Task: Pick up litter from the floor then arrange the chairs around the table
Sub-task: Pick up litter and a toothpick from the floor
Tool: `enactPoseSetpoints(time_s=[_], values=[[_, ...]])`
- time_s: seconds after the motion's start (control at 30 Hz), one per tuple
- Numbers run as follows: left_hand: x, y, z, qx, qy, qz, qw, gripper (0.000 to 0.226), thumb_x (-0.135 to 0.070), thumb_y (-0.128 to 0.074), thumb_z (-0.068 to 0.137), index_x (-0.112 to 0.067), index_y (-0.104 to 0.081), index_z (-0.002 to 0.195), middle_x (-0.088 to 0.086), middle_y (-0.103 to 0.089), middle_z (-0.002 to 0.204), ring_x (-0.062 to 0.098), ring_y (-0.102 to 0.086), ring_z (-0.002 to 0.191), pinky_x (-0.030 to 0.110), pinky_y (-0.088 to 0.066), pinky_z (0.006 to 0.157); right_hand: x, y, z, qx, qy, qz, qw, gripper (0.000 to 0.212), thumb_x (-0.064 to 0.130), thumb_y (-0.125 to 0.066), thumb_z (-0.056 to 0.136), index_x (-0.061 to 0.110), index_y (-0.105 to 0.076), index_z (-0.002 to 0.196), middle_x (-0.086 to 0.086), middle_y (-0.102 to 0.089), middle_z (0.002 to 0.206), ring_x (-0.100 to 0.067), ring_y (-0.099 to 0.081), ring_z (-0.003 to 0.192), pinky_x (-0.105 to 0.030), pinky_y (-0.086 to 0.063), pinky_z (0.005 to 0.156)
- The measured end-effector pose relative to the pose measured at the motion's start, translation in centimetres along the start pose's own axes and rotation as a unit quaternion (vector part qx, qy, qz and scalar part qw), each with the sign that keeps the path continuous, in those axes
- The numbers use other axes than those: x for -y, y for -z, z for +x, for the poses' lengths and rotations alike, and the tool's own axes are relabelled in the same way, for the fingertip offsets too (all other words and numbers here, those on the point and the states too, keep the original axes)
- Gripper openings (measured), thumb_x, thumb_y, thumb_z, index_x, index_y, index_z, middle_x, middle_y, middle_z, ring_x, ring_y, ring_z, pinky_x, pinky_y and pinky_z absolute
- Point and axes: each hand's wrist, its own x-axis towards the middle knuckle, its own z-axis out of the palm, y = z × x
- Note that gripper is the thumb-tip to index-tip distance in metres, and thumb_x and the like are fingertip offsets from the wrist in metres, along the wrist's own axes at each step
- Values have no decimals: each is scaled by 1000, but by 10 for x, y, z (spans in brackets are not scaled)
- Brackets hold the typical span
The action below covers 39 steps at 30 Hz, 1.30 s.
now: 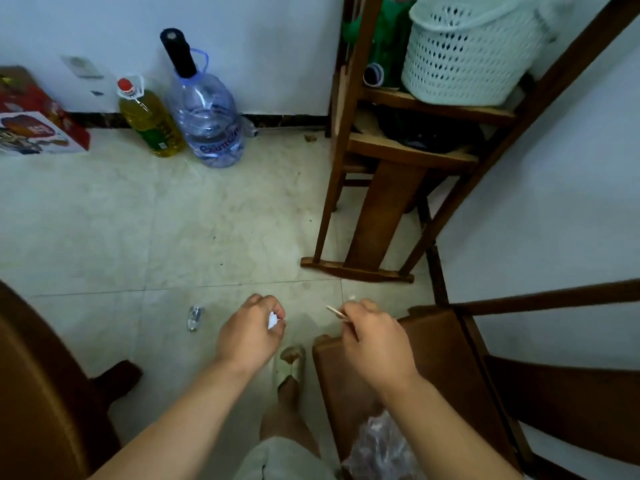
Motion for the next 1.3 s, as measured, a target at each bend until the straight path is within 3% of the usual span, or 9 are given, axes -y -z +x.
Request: enactPoseSetpoints(time_s=[0.13,0.3,0.4,0.63,0.77,0.87,1.03,1.13,1.3], values=[[0,26,31,-12,8,13,1000,3,-23,-59,85,-25,-61,86,-5,-60,101,21,-60,93,26,-30,71,23,17,34,-10,11,13,1000,19,16,-45,91,19,-56,106,-3,-57,103,-24,-60,89,-38,-52,78],[1,54,54,-8,5,-3,1000,16,-23,-59,84,-32,-50,76,-3,-56,93,23,-59,87,29,-45,71,41,30,59,-22,28,15,999,21,15,-46,90,19,-57,108,-2,-58,105,-23,-60,90,-39,-52,79],[2,69,60,-22,8,-4,1000,17,-24,-59,85,-33,-49,76,-6,-51,89,23,-59,86,28,-43,69,51,36,72,-25,52,11,998,20,16,-47,91,19,-58,107,-3,-58,106,-23,-60,91,-38,-53,79],[34,83,85,-59,48,-11,997,8,-22,-60,84,-27,-58,78,-2,-59,95,25,-60,86,30,-45,70,77,35,124,-26,83,-10,996,21,17,-46,91,20,-58,108,-1,-58,104,-22,-61,89,-38,-53,77],[51,90,129,-44,62,-35,996,18,-21,-60,84,-32,-51,74,-2,-59,95,24,-60,86,30,-45,70,94,24,168,-4,79,-15,997,21,18,-47,91,21,-57,109,0,-58,106,-19,-60,89,-34,-53,77],[64,108,163,-38,71,-42,996,11,-21,-61,83,-28,-55,77,-2,-58,95,23,-60,87,28,-43,68,114,19,209,23,77,-32,996,19,21,-46,91,22,-56,108,0,-58,106,-19,-60,89,-32,-51,75],[98,147,194,-56,119,-56,990,16,-22,-61,83,-30,-52,73,-2,-57,91,23,-61,87,27,-42,68,157,22,263,48,108,-53,992,16,21,-49,90,19,-57,104,-3,-58,100,-25,-61,87,-38,-50,74],[118,165,198,-61,139,-72,986,22,-20,-61,83,-32,-48,70,-3,-50,85,24,-61,86,29,-44,70,180,23,284,60,134,-64,987,18,19,-49,90,18,-57,106,-3,-58,102,-25,-60,88,-31,-44,70],[146,178,186,-104,204,-92,969,4,-21,-59,85,-23,-59,82,0,-54,94,22,-59,88,27,-38,69,216,10,308,91,200,-90,971,20,19,-49,90,17,-58,109,-3,-59,104,-24,-60,88,-25,-36,66]])
